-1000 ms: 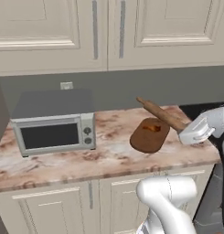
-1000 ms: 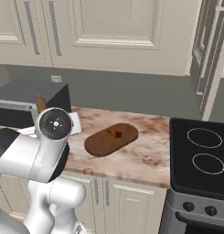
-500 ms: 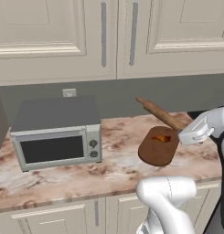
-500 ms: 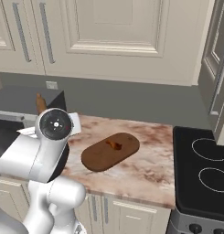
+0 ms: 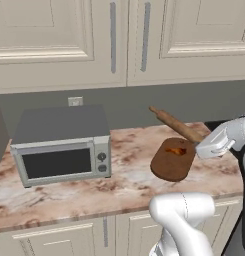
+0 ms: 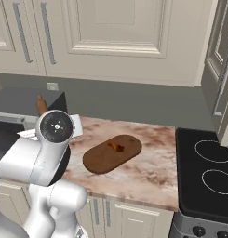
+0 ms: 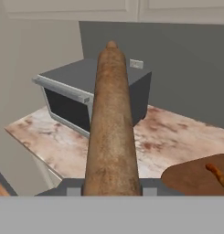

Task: Open the cabinet, retrieve the rolling pin, and place it next to the meat on the cutting board to prepare for tenderizing.

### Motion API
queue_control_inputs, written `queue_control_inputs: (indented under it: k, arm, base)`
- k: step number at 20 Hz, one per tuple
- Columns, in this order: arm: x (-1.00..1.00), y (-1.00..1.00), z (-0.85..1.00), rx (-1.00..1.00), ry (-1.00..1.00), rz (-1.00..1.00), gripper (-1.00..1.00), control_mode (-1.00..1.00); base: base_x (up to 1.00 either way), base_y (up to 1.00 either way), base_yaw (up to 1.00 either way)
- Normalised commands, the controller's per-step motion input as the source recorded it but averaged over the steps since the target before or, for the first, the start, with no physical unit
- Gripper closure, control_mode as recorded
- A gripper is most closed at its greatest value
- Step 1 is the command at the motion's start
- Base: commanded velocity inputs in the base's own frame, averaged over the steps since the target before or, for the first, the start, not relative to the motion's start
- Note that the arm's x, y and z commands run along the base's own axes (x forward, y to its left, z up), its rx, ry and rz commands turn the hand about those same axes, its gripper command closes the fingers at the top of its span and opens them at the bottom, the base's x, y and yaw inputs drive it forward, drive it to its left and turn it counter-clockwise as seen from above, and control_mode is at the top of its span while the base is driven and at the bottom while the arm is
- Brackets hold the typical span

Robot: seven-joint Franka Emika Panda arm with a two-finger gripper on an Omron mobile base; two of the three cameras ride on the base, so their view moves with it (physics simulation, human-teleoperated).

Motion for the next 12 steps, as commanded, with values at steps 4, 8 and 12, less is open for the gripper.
queue_control_inputs:
  k: [4,8,12]
  arm:
    - [-0.21,0.00,-0.18,0.00,0.00,-0.01,1.00,-1.00]
    - [-0.01,0.00,-0.15,0.00,0.09,-0.04,1.00,-1.00]
    - [0.05,-0.07,-0.13,0.00,0.12,-0.05,1.00,-1.00]
  base:
    - [0.00,0.00,0.00]
    - [0.00,0.00,0.00]
    - [0.00,0.00,0.00]
